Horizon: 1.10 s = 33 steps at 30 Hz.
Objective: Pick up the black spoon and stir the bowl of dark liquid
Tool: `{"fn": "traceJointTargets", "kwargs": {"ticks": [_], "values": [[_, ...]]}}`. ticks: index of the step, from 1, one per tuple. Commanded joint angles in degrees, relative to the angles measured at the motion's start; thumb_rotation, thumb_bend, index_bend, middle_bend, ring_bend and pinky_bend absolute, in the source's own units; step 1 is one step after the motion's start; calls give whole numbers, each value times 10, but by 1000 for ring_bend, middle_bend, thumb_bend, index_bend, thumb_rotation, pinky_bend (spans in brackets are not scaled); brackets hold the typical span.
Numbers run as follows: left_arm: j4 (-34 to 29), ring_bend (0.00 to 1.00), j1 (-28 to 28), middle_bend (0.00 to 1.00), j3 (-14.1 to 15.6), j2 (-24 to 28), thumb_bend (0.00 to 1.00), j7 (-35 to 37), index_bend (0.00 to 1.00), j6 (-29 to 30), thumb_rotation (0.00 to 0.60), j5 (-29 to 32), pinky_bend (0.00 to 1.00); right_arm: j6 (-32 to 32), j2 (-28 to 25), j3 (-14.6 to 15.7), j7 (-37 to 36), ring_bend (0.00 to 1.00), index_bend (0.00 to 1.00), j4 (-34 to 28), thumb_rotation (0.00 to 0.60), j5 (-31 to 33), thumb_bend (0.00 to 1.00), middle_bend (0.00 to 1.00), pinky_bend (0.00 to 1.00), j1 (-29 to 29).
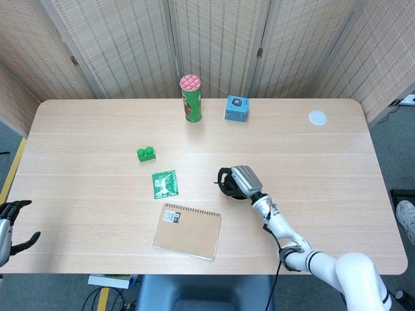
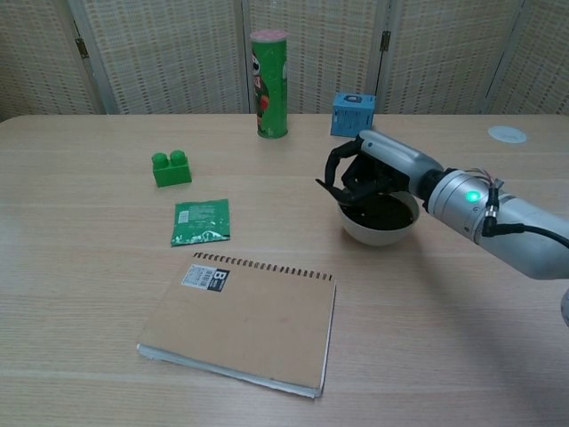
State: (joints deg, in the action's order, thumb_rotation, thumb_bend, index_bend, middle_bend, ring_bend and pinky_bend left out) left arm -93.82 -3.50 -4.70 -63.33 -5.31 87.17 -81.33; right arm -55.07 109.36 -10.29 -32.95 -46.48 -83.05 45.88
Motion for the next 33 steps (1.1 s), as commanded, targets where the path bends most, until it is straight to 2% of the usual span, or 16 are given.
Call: {"fn": "traceJointTargets", "kwargs": {"ticks": [1,8,15,23,33], "values": [[0,249,0,324,0,0,231,0,272,0,600,0,269,-6,-3,7,-5,1000,738,-10,600,-6,441,907,1000,-3],[1,249,-1,324,0,-2,231,1,272,0,600,-4,269,-20,-25,32,-9,1000,738,-48,600,-18,440,907,1000,-27],[-1,249,-4,324,-1,-3,231,-1,272,-2,600,-6,269,-37,-40,43,-15,1000,738,-55,600,-18,441,907,1000,-50],[-5,248,-6,323,-2,-3,231,-7,272,-4,600,-5,269,-25,-37,27,-35,1000,738,-23,600,-3,441,907,1000,-48],[-9,249,-7,323,-3,0,231,-11,272,-6,600,0,269,-2,-1,2,-72,1000,741,46,600,4,443,907,1000,-14]]}}
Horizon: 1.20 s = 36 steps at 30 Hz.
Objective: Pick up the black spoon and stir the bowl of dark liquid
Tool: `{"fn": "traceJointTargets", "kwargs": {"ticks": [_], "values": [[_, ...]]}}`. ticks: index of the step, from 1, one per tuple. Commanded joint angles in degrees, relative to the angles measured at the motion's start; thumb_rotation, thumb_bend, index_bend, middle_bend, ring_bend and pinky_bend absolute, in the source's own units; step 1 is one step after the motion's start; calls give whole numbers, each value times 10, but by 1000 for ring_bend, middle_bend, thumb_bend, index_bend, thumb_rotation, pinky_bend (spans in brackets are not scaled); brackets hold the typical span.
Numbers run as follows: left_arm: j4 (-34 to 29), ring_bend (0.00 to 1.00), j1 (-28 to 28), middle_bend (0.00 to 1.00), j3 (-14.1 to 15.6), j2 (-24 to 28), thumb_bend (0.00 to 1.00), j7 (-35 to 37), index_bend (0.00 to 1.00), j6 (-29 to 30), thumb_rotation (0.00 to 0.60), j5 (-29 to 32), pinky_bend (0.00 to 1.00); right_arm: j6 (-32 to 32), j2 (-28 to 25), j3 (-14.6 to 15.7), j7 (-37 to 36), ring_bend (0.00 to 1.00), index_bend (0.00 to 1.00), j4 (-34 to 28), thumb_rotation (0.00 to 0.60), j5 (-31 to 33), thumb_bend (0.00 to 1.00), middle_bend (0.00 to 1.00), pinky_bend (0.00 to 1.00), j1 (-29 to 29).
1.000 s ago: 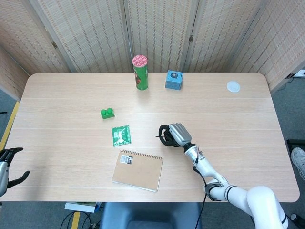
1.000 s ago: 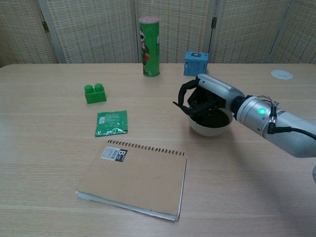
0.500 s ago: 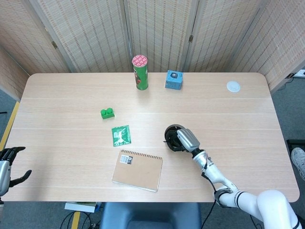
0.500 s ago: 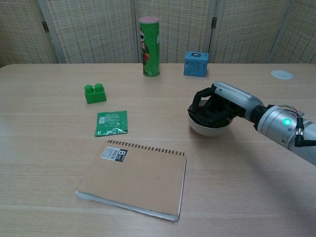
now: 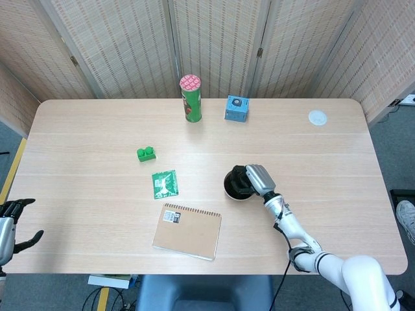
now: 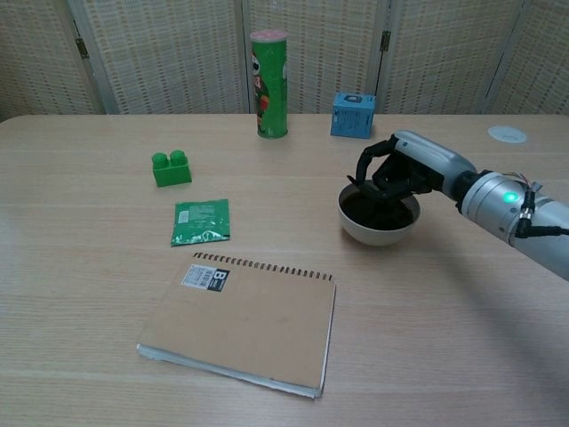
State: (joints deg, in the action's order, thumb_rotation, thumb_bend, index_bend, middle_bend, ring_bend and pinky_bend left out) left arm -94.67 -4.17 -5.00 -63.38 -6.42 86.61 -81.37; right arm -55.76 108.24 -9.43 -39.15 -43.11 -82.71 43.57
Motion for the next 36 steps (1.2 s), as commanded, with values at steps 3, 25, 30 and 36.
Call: {"fn": "traceJointTargets", "kwargs": {"ticks": [3,25,30,36], "values": [[-1,249,-1,324,0,1,231,-1,272,-1,600,2,269,6,20,-9,-20,1000,741,27,600,-2,445,907,1000,20],[-5,248,-1,315,2,1,231,-6,271,-2,600,-1,269,-29,4,30,-78,1000,744,-8,600,-29,447,910,1000,-12],[-7,249,-1,314,2,1,231,-9,272,-2,600,0,269,-26,-1,27,-85,1000,744,5,600,-23,450,911,1000,-16],[-10,249,-2,314,2,2,231,-12,272,-2,600,-1,269,-16,8,16,-89,1000,747,33,600,-18,452,913,1000,-3]]}}
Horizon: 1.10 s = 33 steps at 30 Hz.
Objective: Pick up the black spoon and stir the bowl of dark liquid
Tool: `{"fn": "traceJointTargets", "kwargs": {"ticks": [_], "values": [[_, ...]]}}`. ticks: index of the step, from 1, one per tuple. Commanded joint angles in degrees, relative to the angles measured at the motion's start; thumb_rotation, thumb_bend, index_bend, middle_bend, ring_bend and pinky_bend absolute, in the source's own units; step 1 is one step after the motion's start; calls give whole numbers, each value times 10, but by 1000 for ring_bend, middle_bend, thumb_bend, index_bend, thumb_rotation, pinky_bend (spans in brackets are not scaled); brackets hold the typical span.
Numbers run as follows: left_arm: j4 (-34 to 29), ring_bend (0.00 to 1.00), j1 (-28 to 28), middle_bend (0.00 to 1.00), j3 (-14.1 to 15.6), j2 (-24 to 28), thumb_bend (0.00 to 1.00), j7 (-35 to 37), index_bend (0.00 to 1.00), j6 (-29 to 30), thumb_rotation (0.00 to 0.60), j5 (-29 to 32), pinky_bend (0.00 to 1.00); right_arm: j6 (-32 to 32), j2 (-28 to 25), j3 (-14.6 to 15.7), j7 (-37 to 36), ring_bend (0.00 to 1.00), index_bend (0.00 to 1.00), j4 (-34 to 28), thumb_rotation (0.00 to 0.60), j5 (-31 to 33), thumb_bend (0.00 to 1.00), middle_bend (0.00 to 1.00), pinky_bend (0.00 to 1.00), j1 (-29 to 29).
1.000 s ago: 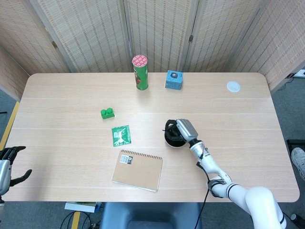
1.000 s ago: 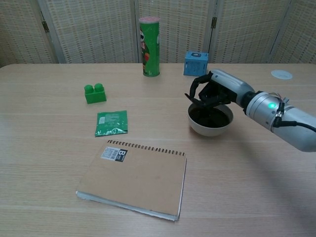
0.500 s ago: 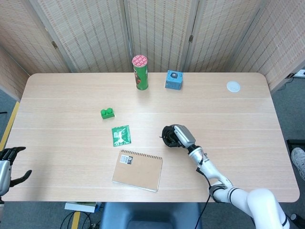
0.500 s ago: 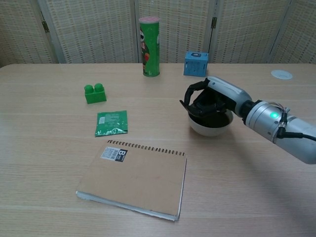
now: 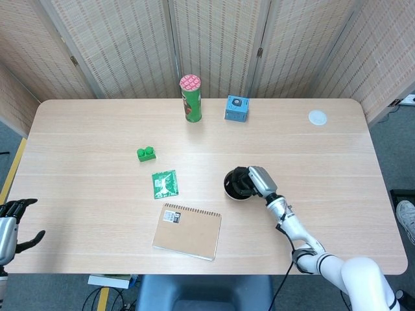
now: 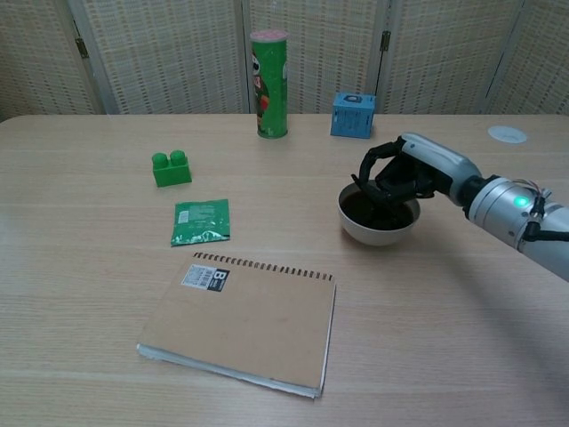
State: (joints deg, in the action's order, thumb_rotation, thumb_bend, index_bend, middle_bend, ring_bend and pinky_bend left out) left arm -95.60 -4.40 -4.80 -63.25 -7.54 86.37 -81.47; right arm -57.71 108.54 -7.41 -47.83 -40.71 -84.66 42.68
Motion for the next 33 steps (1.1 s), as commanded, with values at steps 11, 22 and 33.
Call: {"fn": "traceJointTargets", "kwargs": {"ticks": [11,22,33], "values": [[-2,248,4,314,1,4,231,1,272,3,600,3,269,13,44,-16,-24,1000,755,47,600,1,452,914,1000,36],[4,249,3,314,2,3,232,7,272,0,600,3,269,-20,30,13,-33,1000,757,4,600,-24,456,916,1000,14],[5,249,4,314,3,0,231,8,272,2,600,0,269,-21,4,26,-11,1000,757,-13,600,-23,456,915,1000,-7]]}}
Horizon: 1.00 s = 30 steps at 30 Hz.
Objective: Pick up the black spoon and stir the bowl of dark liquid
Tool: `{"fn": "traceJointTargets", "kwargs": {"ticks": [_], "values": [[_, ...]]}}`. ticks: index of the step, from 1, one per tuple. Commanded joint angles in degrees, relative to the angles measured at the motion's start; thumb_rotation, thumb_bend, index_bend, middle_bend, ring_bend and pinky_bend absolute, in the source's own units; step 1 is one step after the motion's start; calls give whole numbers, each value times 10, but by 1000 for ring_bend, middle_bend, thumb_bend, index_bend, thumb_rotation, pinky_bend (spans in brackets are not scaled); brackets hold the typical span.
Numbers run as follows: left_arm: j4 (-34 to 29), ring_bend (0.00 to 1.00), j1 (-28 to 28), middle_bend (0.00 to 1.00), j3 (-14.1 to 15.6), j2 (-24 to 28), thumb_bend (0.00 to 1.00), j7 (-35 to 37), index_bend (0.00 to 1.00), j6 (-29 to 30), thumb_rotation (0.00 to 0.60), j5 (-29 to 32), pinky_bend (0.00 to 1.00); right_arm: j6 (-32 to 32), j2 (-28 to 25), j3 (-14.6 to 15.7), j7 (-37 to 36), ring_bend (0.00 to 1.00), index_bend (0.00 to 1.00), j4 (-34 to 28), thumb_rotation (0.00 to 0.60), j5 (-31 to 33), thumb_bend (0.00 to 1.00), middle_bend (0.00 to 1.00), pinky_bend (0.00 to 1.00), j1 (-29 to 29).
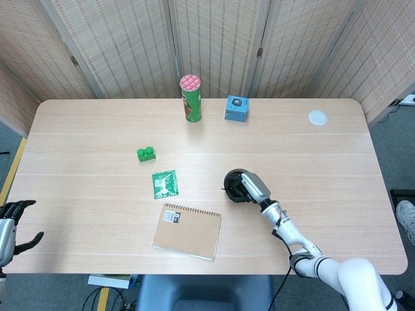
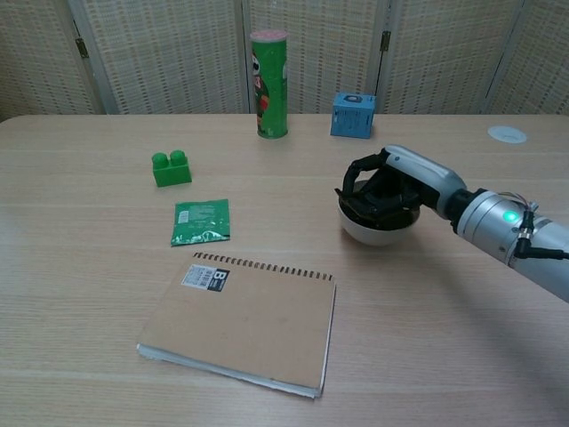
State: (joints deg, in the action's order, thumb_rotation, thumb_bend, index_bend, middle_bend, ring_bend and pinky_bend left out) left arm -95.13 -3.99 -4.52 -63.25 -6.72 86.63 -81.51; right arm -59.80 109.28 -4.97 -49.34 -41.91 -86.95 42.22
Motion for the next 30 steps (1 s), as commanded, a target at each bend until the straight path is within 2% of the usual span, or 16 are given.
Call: {"fn": "traceJointTargets", "kwargs": {"ticks": [1,4,9,12,15,22,25,30], "values": [[0,249,-1,314,0,-1,231,-1,272,-1,600,0,269,-1,-5,2,8,1000,756,-2,600,0,456,915,1000,-3],[0,249,-1,313,0,-2,232,-1,271,-1,600,-1,269,1,-12,1,19,1000,720,-6,600,0,406,909,1000,-3],[-1,249,-2,311,-1,-1,232,-1,270,-1,600,-2,269,5,-26,-2,42,1000,463,-26,600,4,226,901,1000,-3],[-1,249,-2,306,0,-1,231,-1,270,-1,600,-2,269,7,-36,-4,55,1000,346,-42,600,7,180,897,1000,-5],[-1,249,-2,306,-1,-1,231,0,269,-1,600,-2,269,3,-49,-6,67,1000,304,-62,600,9,162,896,1000,-8],[-1,248,-6,304,-4,0,231,3,268,-2,600,-3,269,-36,-103,-11,118,1000,289,-125,600,6,162,891,1000,-28],[-1,248,-8,304,-6,-1,231,4,268,-3,600,-3,269,-58,-137,-15,164,1000,289,-161,600,10,207,870,1000,-44],[0,248,-13,303,-9,-5,231,4,268,-7,600,-2,269,-85,-218,-17,268,969,289,-261,600,33,311,794,1000,-82]]}}
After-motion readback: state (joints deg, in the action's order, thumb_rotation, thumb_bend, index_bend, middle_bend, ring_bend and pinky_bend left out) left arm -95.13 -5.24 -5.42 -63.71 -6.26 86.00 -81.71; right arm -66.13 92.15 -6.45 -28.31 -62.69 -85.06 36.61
